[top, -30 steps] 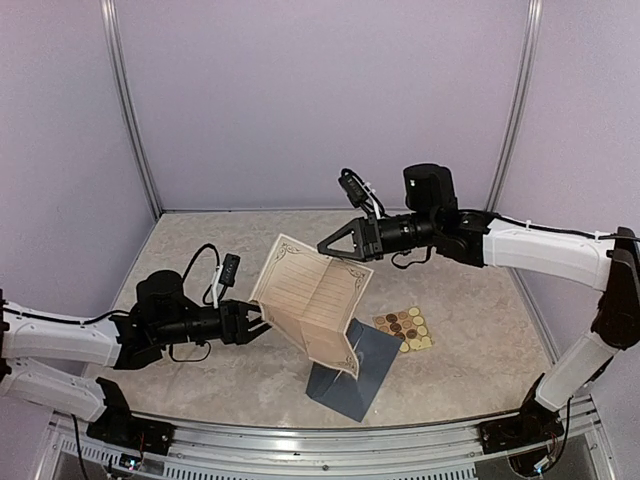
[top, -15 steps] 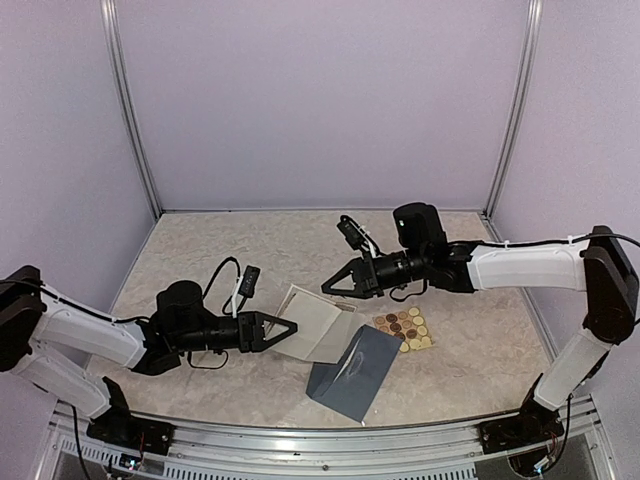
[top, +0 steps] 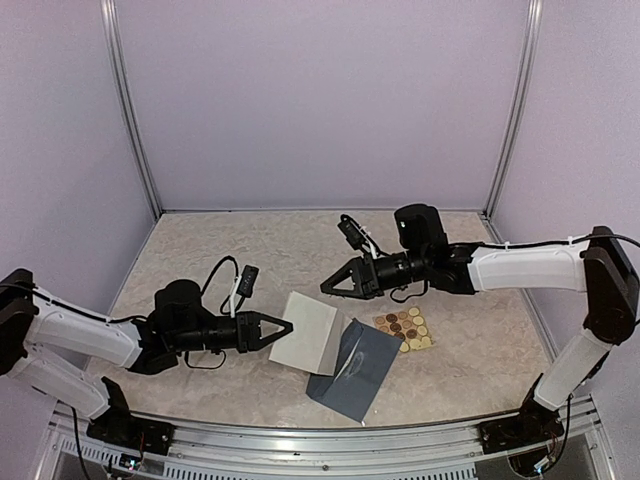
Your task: Place the letter into the envelope and seal it
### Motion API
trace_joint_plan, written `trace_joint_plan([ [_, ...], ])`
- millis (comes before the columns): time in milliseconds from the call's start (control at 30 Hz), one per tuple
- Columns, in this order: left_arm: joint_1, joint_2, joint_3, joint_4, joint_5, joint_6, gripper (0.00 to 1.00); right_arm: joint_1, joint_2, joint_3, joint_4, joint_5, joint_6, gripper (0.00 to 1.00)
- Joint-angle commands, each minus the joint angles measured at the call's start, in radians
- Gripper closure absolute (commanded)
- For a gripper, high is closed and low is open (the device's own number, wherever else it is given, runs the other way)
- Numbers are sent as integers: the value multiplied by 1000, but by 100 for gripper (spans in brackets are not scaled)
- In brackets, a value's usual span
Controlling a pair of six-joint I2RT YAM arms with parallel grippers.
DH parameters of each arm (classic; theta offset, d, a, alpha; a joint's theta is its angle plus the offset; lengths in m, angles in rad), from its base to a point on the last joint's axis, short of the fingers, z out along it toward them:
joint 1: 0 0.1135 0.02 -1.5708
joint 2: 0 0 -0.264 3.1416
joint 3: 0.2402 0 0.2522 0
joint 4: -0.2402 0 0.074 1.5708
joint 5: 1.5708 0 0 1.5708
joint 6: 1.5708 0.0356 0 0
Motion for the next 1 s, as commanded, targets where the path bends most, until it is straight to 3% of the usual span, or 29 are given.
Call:
trace_joint_plan([
  [0,-5,-74,28,-46,-30,31,100,-5,-73,-17,-49,52,-102,49],
  [67,-5,-112,38,-64,-57,31,100,-6,-114,-34,-60,88,-112,34],
  [167,-7,-183,60,-102,-111,32,100,-6,-169,-53,-79,149,-94,23],
  [333,-11,-266,86,-111,-138,33,100,24,-204,-84,-24,161,-30,18],
  [567,-37,-256,135,-121,-89,53,100,108,-138,-36,83,107,19,18],
  [800,-62,-212,145,-100,-76,58,100,144,-92,12,187,55,60,28],
  [867,-62,-210,140,-98,-80,57,100,144,-95,9,197,58,68,38],
  [967,-62,-213,134,-99,-92,57,100,144,-103,-6,202,64,73,62],
])
